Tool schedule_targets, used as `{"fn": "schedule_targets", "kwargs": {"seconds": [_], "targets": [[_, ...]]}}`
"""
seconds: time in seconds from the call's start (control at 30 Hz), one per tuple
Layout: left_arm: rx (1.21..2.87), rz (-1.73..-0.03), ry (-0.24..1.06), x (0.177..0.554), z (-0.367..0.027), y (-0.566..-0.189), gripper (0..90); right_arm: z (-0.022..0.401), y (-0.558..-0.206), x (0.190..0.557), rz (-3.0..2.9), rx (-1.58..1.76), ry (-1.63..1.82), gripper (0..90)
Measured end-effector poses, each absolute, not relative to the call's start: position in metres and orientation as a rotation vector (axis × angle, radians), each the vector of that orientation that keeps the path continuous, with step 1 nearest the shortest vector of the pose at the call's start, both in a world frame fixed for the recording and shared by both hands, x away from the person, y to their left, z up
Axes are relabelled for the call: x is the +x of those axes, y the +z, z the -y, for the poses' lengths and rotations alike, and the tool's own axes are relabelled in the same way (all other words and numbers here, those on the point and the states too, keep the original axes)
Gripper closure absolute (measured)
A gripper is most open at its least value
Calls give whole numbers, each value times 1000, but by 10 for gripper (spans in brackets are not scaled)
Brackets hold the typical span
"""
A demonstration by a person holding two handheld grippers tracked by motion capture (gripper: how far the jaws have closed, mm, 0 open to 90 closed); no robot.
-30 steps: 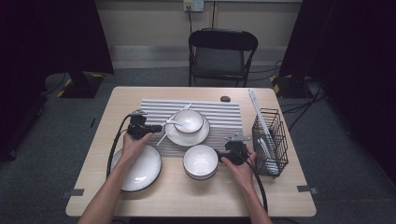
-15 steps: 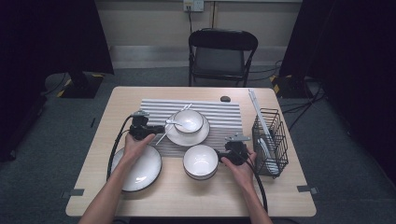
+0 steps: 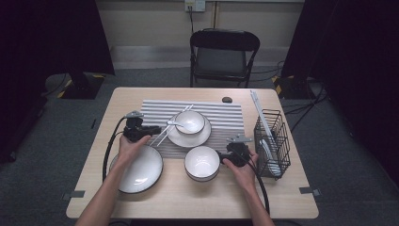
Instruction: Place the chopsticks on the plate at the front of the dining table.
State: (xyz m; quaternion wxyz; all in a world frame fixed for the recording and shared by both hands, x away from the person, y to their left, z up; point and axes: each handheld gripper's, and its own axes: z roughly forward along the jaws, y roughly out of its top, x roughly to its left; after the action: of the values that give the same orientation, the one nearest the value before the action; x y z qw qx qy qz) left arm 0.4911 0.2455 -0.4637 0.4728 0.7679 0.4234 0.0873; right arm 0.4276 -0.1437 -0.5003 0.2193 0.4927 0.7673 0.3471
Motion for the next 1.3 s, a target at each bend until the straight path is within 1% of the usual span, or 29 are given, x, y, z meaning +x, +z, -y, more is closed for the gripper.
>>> {"fn": "schedule_targets", "kwargs": {"seconds": [0.13, 0.4, 0.6, 0.77, 0.87, 1.1, 1.3], "targets": [[1864, -1035, 209, 485, -248, -463, 742, 143, -500, 428, -2124, 1356, 956, 210], [1907, -1001, 214, 478, -252, -459, 704, 143, -500, 428, -2124, 1356, 956, 210], [1925, -973, 228, 472, -252, -455, 707, 143, -500, 428, -2124, 1356, 956, 210], [1929, -984, 230, 469, -258, -461, 714, 143, -500, 428, -2124, 1356, 956, 210], [1914, -996, 212, 467, -260, -463, 742, 143, -500, 428, -2124, 1356, 956, 210], [1943, -990, 197, 467, -259, -466, 707, 143, -500, 428, -2124, 1356, 956, 210], [1959, -992, 190, 470, -257, -471, 724, 143, -500, 428, -2124, 1356, 956, 210]]}}
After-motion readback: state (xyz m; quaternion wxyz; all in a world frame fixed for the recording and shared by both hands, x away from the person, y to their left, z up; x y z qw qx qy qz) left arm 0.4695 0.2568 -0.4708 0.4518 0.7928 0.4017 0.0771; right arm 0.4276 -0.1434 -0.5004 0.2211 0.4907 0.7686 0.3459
